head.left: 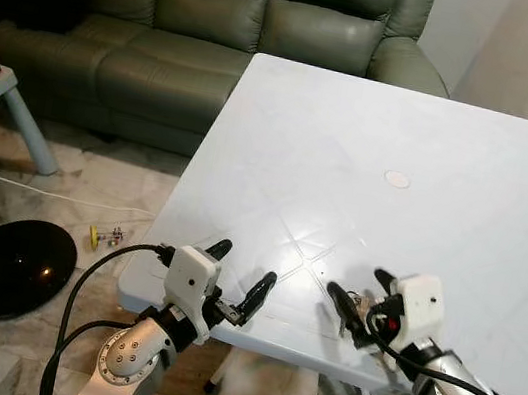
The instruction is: Hang keys on a hook
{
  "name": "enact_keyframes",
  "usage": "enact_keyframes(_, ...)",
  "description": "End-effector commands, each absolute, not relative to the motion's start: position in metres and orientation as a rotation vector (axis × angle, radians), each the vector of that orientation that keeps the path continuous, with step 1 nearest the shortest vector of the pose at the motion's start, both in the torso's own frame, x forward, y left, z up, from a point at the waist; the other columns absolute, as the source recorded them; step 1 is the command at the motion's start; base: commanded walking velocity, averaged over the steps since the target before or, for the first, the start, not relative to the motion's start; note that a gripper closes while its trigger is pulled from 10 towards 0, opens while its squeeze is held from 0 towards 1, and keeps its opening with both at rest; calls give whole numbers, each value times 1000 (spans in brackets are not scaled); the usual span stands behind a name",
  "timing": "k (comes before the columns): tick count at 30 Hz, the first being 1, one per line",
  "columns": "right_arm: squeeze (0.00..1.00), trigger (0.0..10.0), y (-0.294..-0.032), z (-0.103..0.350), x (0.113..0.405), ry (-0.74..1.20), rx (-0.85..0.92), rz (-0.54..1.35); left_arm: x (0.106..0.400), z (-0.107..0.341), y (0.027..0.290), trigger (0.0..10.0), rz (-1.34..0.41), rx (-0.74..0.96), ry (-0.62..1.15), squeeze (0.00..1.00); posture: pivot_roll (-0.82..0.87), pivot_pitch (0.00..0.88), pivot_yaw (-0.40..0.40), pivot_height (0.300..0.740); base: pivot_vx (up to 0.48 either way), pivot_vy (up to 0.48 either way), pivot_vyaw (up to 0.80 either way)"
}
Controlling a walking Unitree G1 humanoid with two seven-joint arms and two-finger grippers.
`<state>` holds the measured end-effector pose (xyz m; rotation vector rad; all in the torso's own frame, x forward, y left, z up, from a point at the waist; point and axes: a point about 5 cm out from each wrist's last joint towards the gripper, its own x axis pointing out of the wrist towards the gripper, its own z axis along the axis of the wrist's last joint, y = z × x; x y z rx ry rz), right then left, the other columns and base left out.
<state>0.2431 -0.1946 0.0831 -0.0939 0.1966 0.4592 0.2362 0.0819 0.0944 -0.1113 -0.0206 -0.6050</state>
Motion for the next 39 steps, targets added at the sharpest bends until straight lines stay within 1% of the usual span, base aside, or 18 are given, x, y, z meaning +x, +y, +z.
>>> enact_keyframes(1, 0, 10000, -200, 80, 235, 186, -111, 513, 235, 99, 81, 10000, -623, -106, -37, 0, 103, 78, -24, 740, 0, 0, 0)
enact_keyframes(3, 0, 10000, -200, 78, 232, 191, -89, 536, 236, 99, 81, 10000, -624, -108, -38, 0, 103, 78, -24, 740, 0, 0, 0)
enact_keyframes(4, 0, 9725, -200, 76, 231, 202, -97, 537, 236, 99, 81, 10000, -624, -109, -38, 0, 103, 78, -24, 740, 0, 0, 0)
enact_keyframes(5, 0, 10000, -201, 73, 230, 218, -122, 524, 236, 99, 81, 10000, -625, -110, -38, 0, 99, 76, -20, 740, 0, 0, 0)
enact_keyframes(13, 0, 10000, -202, 70, 231, 205, -110, 485, 239, 101, 81, 10000, -628, -121, -41, 0, 96, 73, -14, 740, 0, 0, 0)
enact_keyframes(14, 0, 9490, -202, 70, 231, 193, -111, 480, 239, 101, 81, 10000, -627, -121, -41, 0, 96, 72, -14, 740, 0, 0, 0)
enact_keyframes(15, 0, 4706, -201, 70, 231, 189, -102, 483, 239, 101, 81, 10000, -626, -123, -41, 0, 97, 70, -15, 740, 0, 0, 0)
enact_keyframes(16, 0, 4706, -201, 70, 231, 186, -96, 484, 239, 101, 81, 10000, -625, -124, -41, 0, 97, 70, -15, 740, 0, 0, 0)
enact_keyframes(18, 0, 1569, -201, 72, 232, 172, -96, 492, 239, 101, 81, 10000, -623, -126, -41, 0, 99, 67, -15, 740, 0, 0, 0)
enact_keyframes(19, 0, 235, -201, 71, 232, 176, -94, 490, 239, 101, 81, 10000, -622, -126, -43, 0, 99, 67, -15, 740, 0, 0, 0)
enact_keyframes(20, 0, 314, -202, 71, 232, 178, -93, 490, 239, 102, 81, 10000, -622, -127, -43, 0, 99, 67, -15, 740, 0, 0, 0)
enact_keyframes(21, 0, 0, -201, 72, 232, 170, -96, 497, 239, 102, 81, 10000, -621, -127, -43, 0, 99, 67, -15, 740, 0, 0, 0)
enact_keyframes(23, 0, 0, -202, 73, 232, 158, -104, 502, 239, 102, 82, 10000, -616, -124, -43, 0, 102, 68, -18, 740, 0, 0, 0)
enact_keyframes(27, 0, 0, -202, 77, 231, 125, -51, 534, 239, 102, 83, 10000, -607, -125, -45, 0, 103, 69, -19, 740, 0, 0, 0)
enact_keyframes(39, 0, 0, -202, 78, 231, 116, -58, 532, 239, 102, 84, 10000, -596, -126, -45, 0, 110, 77, -23, 740, 0, 0, 0)
